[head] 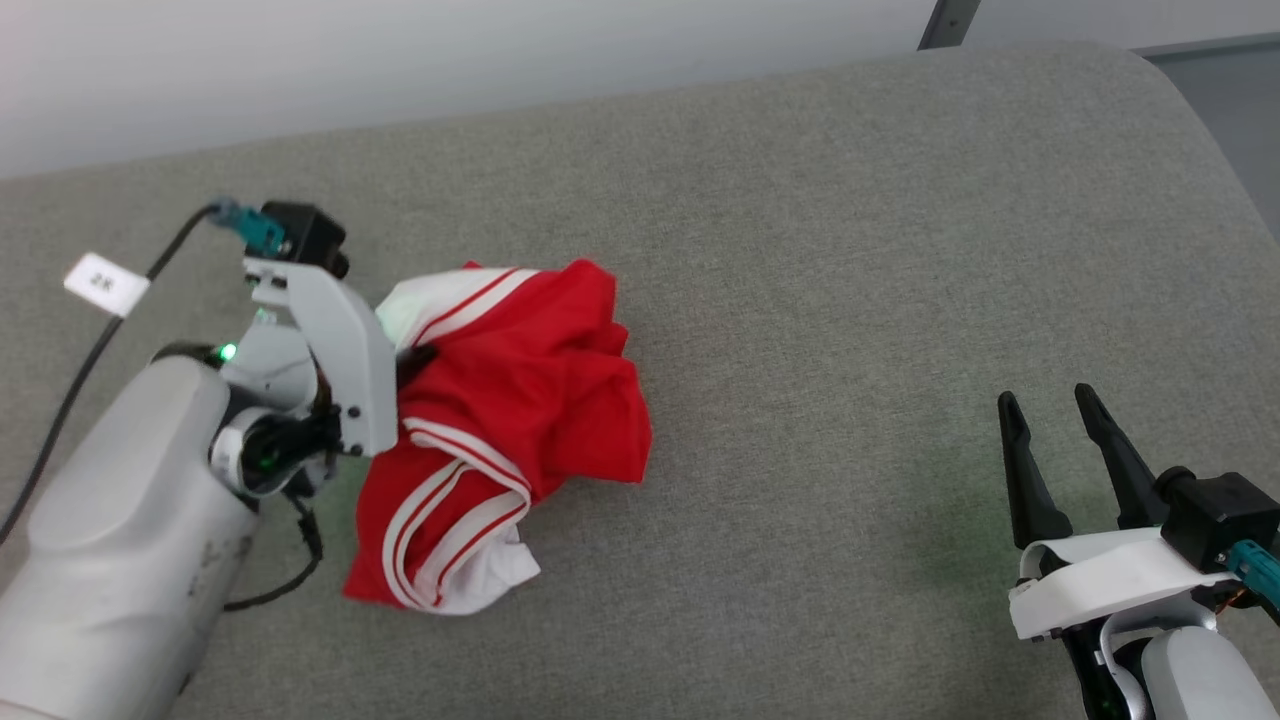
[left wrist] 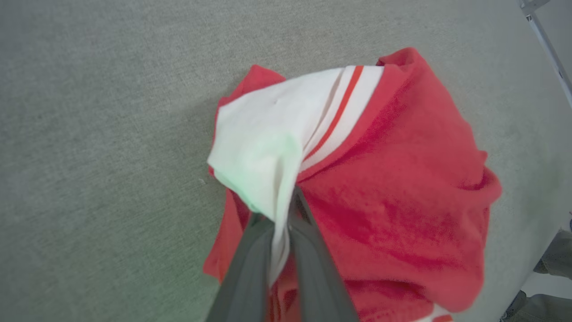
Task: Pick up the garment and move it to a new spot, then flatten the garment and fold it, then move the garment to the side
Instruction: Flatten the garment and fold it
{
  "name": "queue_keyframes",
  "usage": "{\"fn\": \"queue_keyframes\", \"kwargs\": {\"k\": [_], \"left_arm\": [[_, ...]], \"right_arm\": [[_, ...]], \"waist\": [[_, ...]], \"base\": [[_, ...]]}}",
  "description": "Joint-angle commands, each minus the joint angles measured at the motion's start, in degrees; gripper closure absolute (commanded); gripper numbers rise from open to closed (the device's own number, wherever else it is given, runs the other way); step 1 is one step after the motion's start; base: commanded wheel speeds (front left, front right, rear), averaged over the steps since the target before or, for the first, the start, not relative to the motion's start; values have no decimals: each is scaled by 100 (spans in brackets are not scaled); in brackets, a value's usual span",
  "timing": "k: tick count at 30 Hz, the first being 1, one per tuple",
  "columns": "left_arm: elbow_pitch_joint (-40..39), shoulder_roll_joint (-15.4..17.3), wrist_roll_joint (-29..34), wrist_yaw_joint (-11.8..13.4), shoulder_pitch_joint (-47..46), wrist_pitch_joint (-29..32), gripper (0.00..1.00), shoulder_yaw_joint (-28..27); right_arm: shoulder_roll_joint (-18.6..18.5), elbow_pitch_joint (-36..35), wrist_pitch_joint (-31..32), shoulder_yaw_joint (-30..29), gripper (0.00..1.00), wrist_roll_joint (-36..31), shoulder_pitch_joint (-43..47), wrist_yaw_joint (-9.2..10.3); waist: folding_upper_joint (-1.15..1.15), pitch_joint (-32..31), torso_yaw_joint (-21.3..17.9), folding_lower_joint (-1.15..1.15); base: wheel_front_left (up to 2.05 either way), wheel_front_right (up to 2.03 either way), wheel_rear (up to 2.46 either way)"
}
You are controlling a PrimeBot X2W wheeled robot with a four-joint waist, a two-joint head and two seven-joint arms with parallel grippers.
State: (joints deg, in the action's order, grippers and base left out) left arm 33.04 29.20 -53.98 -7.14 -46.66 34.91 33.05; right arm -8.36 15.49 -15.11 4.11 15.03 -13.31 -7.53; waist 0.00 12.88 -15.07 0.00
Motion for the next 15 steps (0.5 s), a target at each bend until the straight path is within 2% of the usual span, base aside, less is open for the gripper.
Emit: {"fn": "queue_keyframes", "kwargs": {"k": [1,6,11,15], "left_arm": [[-105,-32,-25,-39,-103,-46,100,17],[-615,-176,-114,-43,-268,13,100,178],[-1338,-456,-272,-35,-217,274,100,564],[-1584,-649,-283,-36,-10,414,58,882]], "right_arm": [[4,16,-3,-10,0,-62,-6,8],[40,45,-3,-20,0,-84,32,8],[83,63,-3,-8,0,-60,12,8],[112,74,-3,20,0,-19,19,8]], "waist": [[0,-36,23,0],[0,-128,44,0],[0,-206,-4,0],[0,-217,-55,0]], "base": [[0,0,0],[0,0,0],[0,0,0],[0,0,0]]}}
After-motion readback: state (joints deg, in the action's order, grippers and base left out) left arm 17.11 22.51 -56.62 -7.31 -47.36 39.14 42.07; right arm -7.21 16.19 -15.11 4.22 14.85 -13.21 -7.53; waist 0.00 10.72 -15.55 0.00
